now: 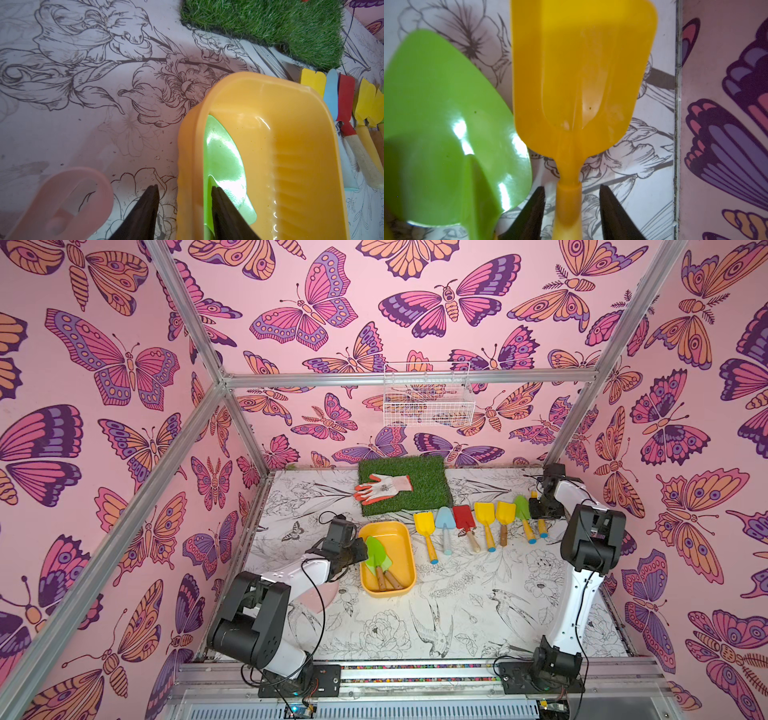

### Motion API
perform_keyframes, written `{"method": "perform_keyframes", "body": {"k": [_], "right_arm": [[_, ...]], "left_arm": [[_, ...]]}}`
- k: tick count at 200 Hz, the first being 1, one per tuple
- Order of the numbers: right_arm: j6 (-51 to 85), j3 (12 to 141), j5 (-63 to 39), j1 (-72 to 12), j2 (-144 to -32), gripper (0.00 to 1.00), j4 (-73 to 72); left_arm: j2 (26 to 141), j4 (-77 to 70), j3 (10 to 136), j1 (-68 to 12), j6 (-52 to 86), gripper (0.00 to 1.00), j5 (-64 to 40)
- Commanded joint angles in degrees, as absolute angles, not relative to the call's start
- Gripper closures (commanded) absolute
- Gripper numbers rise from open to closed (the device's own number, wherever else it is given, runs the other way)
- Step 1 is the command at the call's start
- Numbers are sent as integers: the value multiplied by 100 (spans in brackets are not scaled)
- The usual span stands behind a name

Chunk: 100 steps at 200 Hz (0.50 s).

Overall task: Take the shovel out of the storage box
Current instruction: Place the shovel at the center of the board.

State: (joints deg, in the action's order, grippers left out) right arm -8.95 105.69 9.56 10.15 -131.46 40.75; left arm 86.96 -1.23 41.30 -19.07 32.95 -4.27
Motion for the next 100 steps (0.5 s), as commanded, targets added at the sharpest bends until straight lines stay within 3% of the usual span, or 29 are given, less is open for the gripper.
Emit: {"method": "perform_keyframes", "body": {"k": [1,51,100], "right_arm": [[-707,10147,1050,1034,-12420,51,3982],[-147,9015,1034,988,-11284,52,3507],[536,8491,339,762,-10675,55,3656]], "left_arm": [[8626,-52,4045,-1873,3175,52,-317],[8630,-53,4043,-1872,3174,52,-338],[8634,-52,4052,-1872,3160,52,-290]]}}
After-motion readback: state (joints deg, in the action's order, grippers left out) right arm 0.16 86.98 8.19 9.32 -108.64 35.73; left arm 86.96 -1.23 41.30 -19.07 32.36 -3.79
